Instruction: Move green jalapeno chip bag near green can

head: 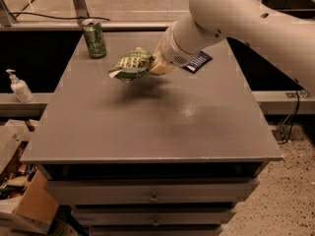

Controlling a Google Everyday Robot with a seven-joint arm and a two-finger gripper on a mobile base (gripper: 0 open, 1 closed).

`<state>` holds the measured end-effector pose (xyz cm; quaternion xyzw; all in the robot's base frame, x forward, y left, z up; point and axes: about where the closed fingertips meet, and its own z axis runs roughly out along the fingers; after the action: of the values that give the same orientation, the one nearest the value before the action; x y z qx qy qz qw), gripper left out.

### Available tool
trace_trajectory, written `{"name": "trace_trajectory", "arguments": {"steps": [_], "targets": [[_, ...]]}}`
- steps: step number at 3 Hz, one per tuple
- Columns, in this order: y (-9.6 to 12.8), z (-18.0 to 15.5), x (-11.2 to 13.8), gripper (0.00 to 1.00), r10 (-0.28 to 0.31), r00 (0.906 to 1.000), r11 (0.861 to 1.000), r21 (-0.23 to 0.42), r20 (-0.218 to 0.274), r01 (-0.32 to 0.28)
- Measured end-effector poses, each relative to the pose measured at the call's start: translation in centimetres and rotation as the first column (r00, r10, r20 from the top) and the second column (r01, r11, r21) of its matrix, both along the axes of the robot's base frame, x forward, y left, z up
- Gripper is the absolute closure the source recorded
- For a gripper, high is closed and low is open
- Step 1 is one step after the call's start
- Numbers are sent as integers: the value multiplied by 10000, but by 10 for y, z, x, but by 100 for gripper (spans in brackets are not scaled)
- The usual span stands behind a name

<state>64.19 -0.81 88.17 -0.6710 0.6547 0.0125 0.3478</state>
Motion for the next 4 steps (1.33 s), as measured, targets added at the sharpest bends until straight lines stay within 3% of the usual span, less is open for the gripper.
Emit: {"name": "trace_trajectory", "arguments": {"steps": [1,2,3,4], "targets": [[7,0,45,100,651,9944,9966,-555,832,-606],[19,1,81,100,1284,9812,9877,-1077,1438,-1135],[36,-4,110,100,1785,9695,9761,-1540,1680,-1531],[50,-17,137,100,1939,9675,9690,-1854,1622,-1631]]}}
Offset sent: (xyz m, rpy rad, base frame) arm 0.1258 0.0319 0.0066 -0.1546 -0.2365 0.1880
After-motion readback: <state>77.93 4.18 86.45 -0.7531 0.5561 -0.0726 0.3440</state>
